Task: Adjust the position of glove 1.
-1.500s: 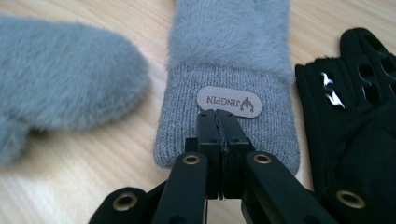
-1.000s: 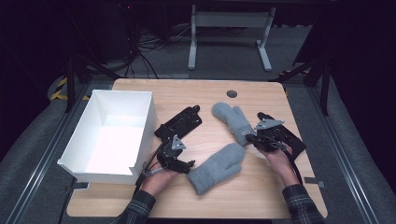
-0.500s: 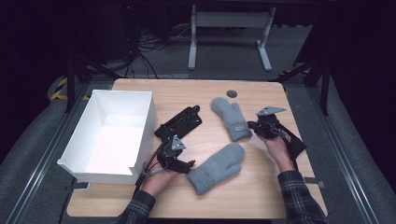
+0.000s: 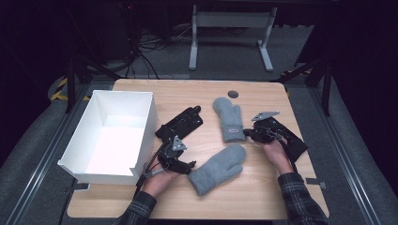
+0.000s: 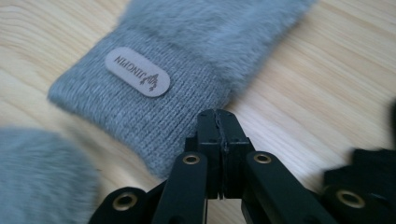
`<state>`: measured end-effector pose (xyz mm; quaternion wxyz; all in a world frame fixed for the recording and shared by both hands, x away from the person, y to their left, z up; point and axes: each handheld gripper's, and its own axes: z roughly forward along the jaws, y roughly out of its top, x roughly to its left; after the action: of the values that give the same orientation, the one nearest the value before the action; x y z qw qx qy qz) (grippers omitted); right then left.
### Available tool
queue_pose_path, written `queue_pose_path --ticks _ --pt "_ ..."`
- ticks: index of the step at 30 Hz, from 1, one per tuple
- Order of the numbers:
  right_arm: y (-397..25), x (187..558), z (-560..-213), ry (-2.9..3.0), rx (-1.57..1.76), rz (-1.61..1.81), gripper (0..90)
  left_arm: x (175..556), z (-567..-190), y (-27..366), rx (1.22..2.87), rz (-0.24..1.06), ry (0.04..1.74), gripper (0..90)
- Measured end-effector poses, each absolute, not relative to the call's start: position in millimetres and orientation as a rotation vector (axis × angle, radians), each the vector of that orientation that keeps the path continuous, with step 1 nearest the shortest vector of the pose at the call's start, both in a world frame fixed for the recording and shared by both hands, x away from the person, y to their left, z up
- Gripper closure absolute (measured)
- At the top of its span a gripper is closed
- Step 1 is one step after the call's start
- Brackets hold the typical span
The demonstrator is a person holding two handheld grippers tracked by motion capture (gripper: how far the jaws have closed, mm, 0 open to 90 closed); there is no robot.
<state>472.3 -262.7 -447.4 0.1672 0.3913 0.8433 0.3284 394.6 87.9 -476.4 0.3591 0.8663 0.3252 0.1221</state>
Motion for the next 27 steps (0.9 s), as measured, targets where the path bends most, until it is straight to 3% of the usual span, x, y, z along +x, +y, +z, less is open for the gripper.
queue_pose_path --ticks 24,27 --pt "-178 475 -441 2.561 0.849 1.031 89.6 394 -477 88 2.229 0.316 0.843 9.3" --pt "-185 482 -433 2.512 0.874 1.051 83.3 394 -477 88 2.228 0.317 0.843 9.3"
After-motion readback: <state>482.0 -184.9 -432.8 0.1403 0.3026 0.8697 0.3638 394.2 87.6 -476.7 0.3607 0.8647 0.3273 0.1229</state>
